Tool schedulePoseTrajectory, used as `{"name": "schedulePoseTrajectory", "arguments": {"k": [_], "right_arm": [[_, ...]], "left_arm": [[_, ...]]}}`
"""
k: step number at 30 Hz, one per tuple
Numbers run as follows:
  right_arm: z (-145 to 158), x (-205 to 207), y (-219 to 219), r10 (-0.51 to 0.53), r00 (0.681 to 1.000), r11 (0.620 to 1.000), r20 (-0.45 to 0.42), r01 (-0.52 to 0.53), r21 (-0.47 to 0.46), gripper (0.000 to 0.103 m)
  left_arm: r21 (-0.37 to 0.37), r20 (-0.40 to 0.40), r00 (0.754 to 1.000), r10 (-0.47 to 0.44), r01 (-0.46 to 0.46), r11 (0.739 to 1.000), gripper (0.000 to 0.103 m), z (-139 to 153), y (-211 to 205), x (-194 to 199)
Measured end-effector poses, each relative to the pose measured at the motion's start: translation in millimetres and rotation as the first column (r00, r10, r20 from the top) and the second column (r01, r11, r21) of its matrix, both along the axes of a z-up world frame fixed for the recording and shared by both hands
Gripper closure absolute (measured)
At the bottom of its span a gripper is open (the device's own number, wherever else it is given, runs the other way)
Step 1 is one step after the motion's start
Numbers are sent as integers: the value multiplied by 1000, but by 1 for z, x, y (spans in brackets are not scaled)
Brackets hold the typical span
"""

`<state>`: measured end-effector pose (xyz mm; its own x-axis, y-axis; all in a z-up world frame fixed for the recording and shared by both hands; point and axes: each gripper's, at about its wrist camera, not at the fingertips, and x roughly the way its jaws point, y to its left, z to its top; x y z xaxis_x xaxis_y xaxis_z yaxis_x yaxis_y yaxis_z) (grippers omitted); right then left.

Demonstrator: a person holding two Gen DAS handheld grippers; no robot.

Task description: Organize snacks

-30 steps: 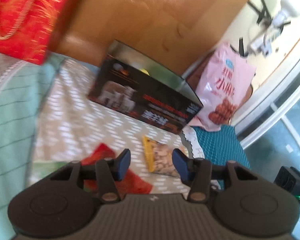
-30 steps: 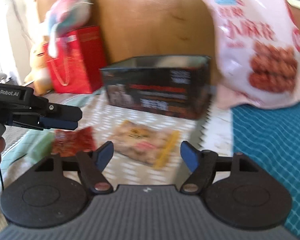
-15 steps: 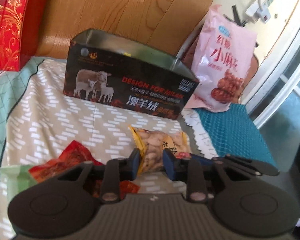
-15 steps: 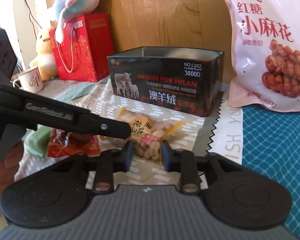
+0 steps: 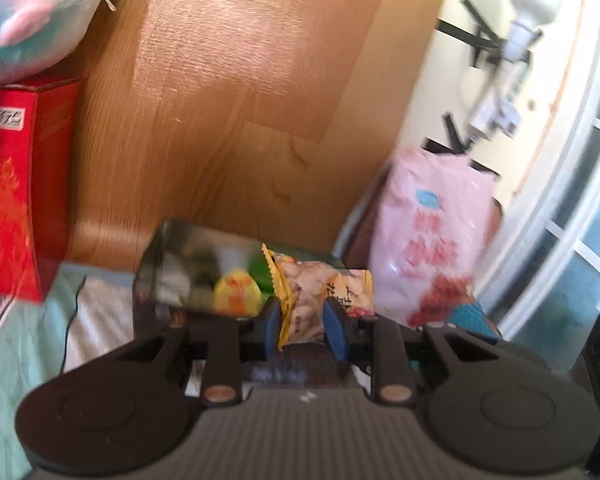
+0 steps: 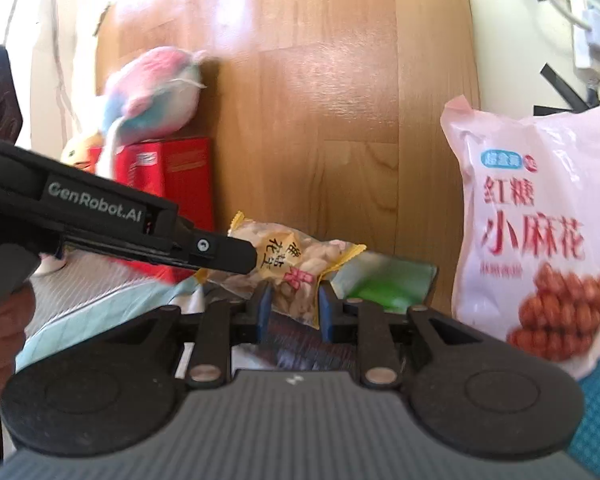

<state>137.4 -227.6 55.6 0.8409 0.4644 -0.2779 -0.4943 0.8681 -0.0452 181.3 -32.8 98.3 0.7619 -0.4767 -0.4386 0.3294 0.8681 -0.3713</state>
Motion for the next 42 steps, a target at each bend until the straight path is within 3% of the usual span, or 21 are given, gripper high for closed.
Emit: {"name": "schedulePoseTrajectory", "arguments": {"k": [2,5,9,12,15,19,21,23,24,25,26,29,31,34,37,42], "right_arm": [[-2,22,9,-11,1000,1000,-7,11,-18,70],[-6,38,13,-57,998,998,-22,56,-33,63],[-7,15,-6,-27,998,998,-48,30,58,60],[-17,-13,-6,83,991,996,-107,-79,44,47],[-29,-43,7,202,965,979,-167,-205,-1,47],[-43,-83,33,354,908,921,-226,-380,-84,46],[-51,-99,49,376,901,892,-218,-416,-178,45],[-62,-108,62,335,925,878,-178,-375,-296,47],[-64,-107,64,304,937,883,-173,-345,-318,54],[-63,-101,63,270,947,899,-173,-313,-306,72],[-60,-95,60,222,959,919,-175,-266,-291,77],[-57,-87,41,71,987,959,-144,-108,-262,78],[-51,-94,31,73,984,968,-161,-109,-224,75],[-43,-118,24,165,975,967,-146,-189,-173,49],[-43,-136,39,301,936,925,-183,-333,-184,37],[-62,-128,79,343,908,877,-242,-402,-263,36]], "left_arm": [[2,-10,999,37,-37,999,72,-6,2,23],[17,-96,992,76,-75,997,70,-20,8,50],[-49,-63,996,66,-69,996,69,-23,42,26],[-55,-82,993,85,-90,994,68,-29,73,4],[-57,-156,984,86,-96,994,67,-43,98,-16],[-85,-220,971,95,-116,990,60,-66,122,-51],[-84,-242,964,108,-131,988,58,-76,126,-67],[-90,-251,961,112,-138,986,59,-85,127,-78],[-94,-253,960,117,-145,985,58,-87,127,-81],[-95,-254,960,122,-150,984,58,-87,127,-84],[-98,-251,960,125,-154,983,58,-87,126,-88],[-131,-233,966,113,-147,981,57,-83,125,-97],[-143,-223,968,114,-148,979,55,-82,127,-103],[-147,-226,967,116,-152,977,55,-83,130,-106],[-142,-239,963,126,-163,976,55,-87,131,-105],[-121,-262,955,142,-178,977,52,-92,130,-104]]}}
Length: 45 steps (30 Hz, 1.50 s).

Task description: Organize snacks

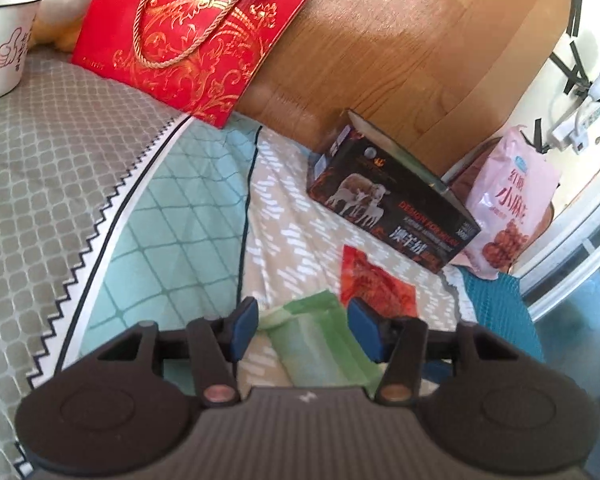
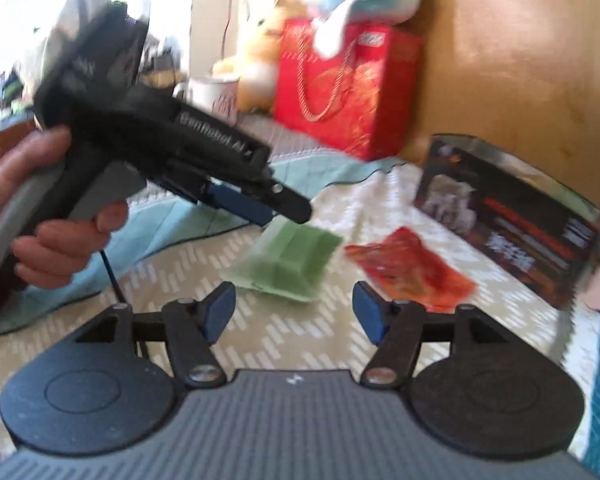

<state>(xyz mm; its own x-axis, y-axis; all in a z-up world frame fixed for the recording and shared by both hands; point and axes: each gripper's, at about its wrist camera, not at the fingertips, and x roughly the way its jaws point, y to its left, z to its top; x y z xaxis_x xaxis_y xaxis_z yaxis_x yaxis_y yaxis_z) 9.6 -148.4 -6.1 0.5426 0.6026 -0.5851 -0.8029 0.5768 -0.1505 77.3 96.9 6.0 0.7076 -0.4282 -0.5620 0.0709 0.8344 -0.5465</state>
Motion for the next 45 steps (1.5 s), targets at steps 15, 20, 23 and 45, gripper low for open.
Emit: {"name": "schedulePoseTrajectory", "arguments": {"k": [15,20,23,45], "right_arm": [[10,11,-46,-13,954,968,-300,86,235,77],[20,21,-73,0,898,901,-440,190,389,78],[27,27,-76,-33,892,864,-451,251,435,79],[22,56,-42,-178,978,955,-109,198,220,44]], "left_arm": [[-58,69,994,-87,91,994,55,13,-30,-21],[-44,100,990,-104,109,993,52,25,-43,-25],[-89,101,991,-88,97,991,48,31,-41,-17],[-110,9,1000,23,-22,994,46,14,-21,41]]}}
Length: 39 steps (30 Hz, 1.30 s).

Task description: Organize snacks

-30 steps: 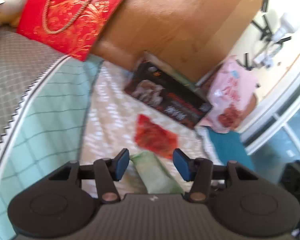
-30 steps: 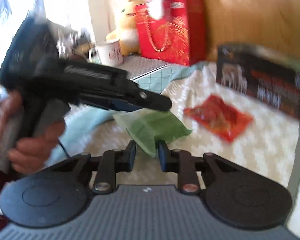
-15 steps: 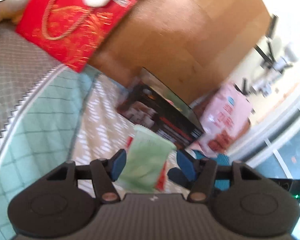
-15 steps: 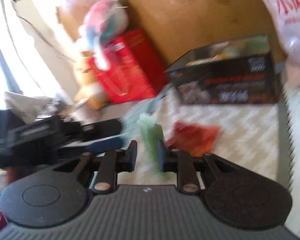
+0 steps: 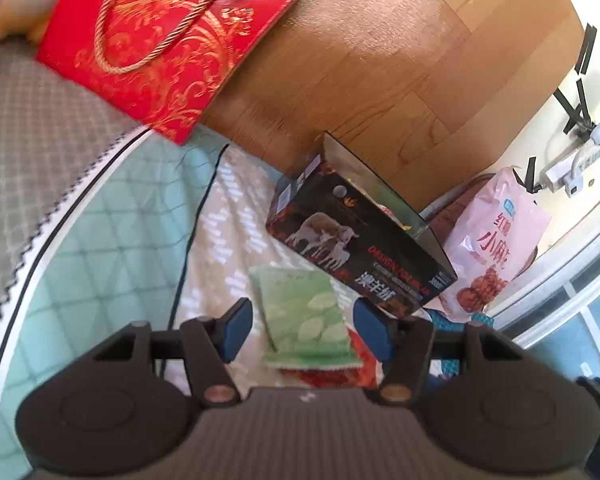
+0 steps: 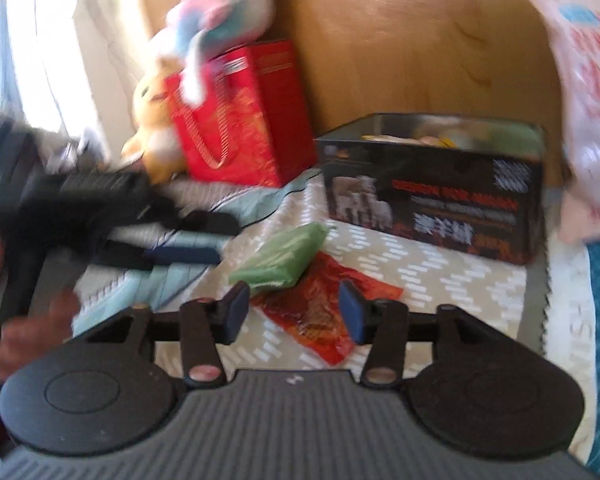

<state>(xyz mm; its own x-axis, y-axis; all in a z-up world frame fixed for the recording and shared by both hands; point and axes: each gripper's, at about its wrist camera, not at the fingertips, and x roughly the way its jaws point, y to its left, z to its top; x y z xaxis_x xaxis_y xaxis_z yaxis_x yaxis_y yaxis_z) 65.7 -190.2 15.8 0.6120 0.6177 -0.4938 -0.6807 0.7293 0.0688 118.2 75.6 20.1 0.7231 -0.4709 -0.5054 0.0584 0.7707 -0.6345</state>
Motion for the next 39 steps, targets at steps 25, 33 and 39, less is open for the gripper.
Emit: {"name": "schedulePoseTrajectory", "arguments": {"k": [25,33,39], "right_arm": [[-19,16,63,54,985,974,165,-16,-224,56],[-14,-4,56,21,979,979,201,21,-203,60],[-12,-34,33,5,977,978,215,40,-203,60]], "left_arm": [[182,13,1000,-11,9,983,55,-12,-31,11],[178,36,999,-28,21,984,58,-5,-36,-1],[187,64,994,-91,78,979,58,2,-54,-29]]}}
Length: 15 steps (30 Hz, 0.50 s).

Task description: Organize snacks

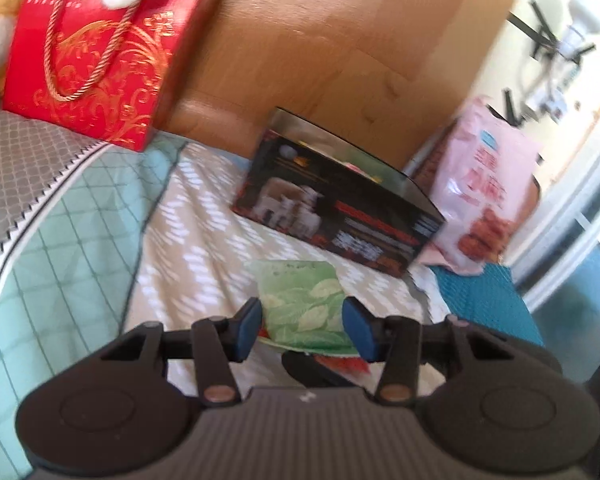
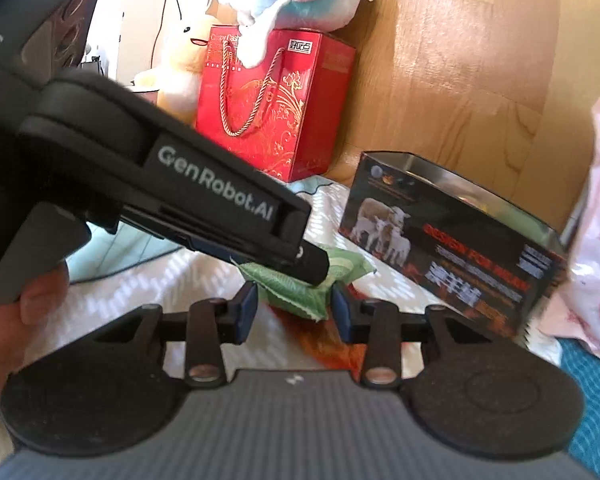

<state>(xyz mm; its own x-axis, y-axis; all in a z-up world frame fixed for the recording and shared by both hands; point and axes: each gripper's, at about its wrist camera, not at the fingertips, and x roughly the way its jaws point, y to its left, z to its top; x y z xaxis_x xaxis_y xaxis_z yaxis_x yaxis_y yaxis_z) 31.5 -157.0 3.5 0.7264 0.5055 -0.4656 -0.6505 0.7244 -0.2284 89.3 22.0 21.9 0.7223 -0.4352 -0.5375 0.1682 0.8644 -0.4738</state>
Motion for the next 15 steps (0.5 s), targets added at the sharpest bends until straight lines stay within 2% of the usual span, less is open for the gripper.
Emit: {"name": "schedulePoseTrajectory", "arguments": {"k": [10,15], "right_arm": [[-11,-41,-36,-31,993,998,-111,36,44,56],[-14,-59,-47,-21,988,995,-155,36,89,53]], "left_arm": [[58,-29,995,-94,96,994,58,-12,-32,-45],[48,-37,991,-129,131,990,58,-14,-40,-60]]}}
